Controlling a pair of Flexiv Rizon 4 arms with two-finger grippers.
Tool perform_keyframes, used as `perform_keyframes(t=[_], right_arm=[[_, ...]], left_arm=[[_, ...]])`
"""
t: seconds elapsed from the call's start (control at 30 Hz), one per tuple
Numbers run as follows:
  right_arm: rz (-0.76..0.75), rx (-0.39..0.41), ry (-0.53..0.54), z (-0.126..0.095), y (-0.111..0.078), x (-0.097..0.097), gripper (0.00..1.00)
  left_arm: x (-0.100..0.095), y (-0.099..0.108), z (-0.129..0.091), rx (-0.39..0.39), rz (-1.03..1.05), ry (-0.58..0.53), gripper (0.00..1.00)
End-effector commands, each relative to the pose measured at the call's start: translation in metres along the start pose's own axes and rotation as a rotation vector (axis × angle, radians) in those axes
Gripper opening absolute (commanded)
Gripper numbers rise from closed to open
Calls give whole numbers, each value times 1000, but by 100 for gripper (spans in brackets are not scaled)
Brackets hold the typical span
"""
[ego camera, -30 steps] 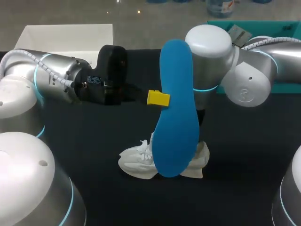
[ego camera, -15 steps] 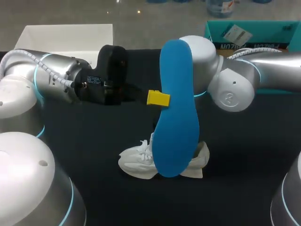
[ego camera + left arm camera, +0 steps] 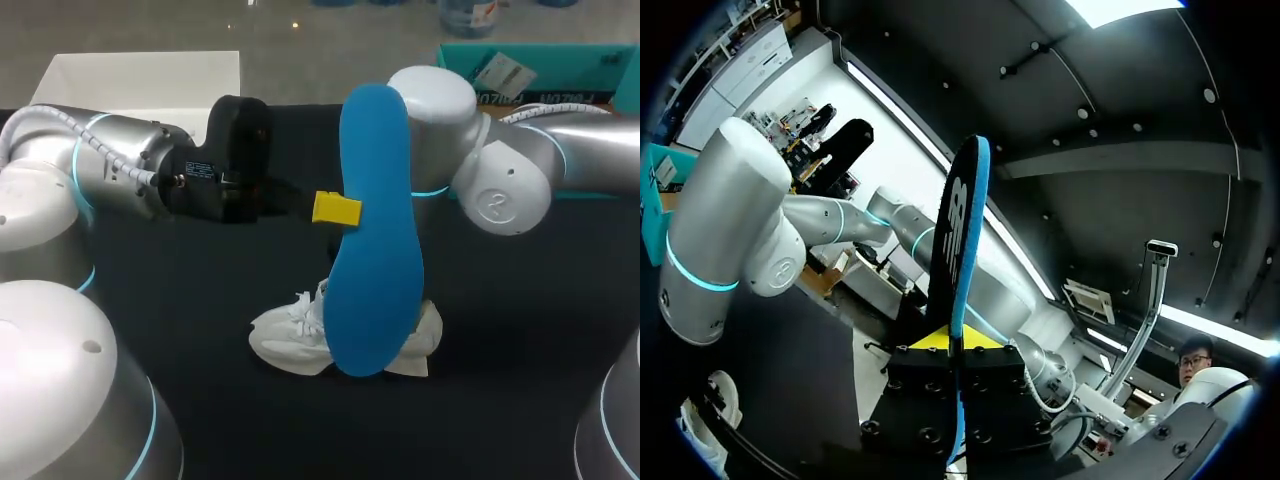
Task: Take the shoe out of the shoebox, open the shoe tongue, remove and reinsert the insole, then place the shoe into the shoebox
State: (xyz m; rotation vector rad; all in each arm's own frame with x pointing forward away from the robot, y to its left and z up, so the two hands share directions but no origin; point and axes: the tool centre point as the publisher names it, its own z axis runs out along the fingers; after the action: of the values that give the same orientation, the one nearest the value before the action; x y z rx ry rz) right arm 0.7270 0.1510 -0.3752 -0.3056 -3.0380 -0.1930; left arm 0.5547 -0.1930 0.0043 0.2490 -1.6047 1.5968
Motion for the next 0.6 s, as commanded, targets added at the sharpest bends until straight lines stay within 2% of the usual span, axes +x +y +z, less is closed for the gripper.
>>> perform_keyframes(t=[0.03,0.1,0.13,0.2,0.27,0.33,0.6], right_arm=[[516,-228,-48,-20,-3,0,0],[741,-232,-42,-21,2,0,0],[844,-317,-52,-22,4,3,0],[1018,-396,-88,-22,8,10,0],[1047,-443,-111,-23,18,11,0],[1028,-447,-135,-31,31,9,0],[1028,-447,-135,-31,31,9,0]], left_arm=[[-1,1,1,3,1,1,0],[-1,1,1,3,1,1,0],[-1,1,1,3,1,1,0],[-1,1,1,3,1,1,0],[-1,1,1,3,1,1,0],[-1,1,1,3,1,1,0],[-1,1,1,3,1,1,0]])
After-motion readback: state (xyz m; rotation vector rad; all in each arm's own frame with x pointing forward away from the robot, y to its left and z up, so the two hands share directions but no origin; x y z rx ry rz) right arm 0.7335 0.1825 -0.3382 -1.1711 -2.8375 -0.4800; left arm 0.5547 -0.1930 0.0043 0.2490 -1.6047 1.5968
